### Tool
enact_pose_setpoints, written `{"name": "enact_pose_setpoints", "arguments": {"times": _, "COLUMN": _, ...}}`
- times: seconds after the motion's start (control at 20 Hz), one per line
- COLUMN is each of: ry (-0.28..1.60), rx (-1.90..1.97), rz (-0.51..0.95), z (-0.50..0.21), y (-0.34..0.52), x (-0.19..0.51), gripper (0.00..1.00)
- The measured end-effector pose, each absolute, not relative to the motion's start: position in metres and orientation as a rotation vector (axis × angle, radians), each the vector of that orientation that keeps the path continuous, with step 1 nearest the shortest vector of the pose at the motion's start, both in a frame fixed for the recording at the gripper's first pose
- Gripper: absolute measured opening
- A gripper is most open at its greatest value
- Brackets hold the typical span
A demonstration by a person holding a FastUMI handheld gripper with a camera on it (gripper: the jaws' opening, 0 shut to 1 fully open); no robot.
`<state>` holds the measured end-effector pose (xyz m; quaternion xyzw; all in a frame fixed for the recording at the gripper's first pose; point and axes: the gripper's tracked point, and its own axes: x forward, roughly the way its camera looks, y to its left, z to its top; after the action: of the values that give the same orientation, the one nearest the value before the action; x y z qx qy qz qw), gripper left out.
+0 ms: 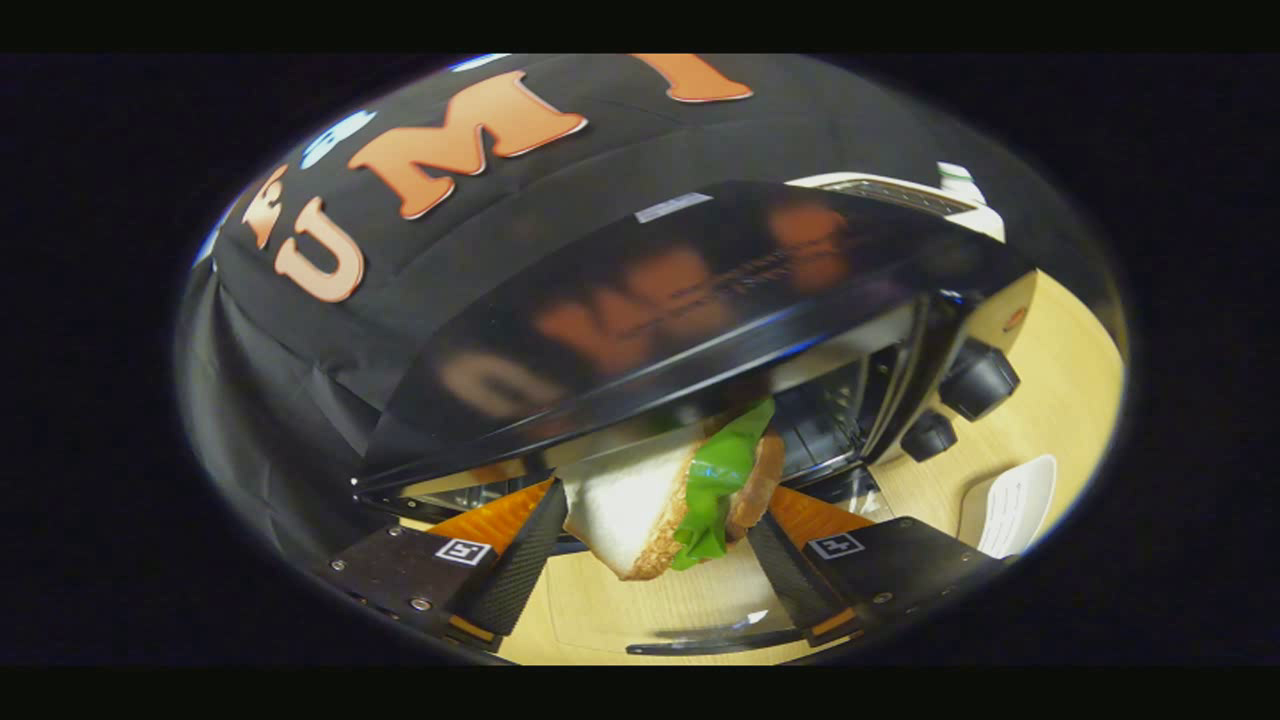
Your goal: Open the toaster oven, put the food inside, and close the toaster oven door.
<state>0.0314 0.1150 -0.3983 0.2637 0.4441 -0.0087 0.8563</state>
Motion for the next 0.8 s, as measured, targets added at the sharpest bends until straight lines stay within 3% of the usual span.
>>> {"name": "enact_pose_setpoints", "arguments": {"times": 0.5, "ry": 1.067, "rx": 0.594, "rz": -0.07, "z": -0.403, "y": 0.097, "x": 0.005, "gripper": 0.95}}
{"name": "enact_pose_setpoints", "arguments": {"times": 0.65, "ry": 1.125, "rx": 0.537, "rz": -0.071, "z": -0.403, "y": 0.102, "x": -0.002, "gripper": 0.86}}
{"name": "enact_pose_setpoints", "arguments": {"times": 0.8, "ry": 1.124, "rx": 0.451, "rz": -0.065, "z": -0.401, "y": 0.1, "x": 0.008, "gripper": 0.85}}
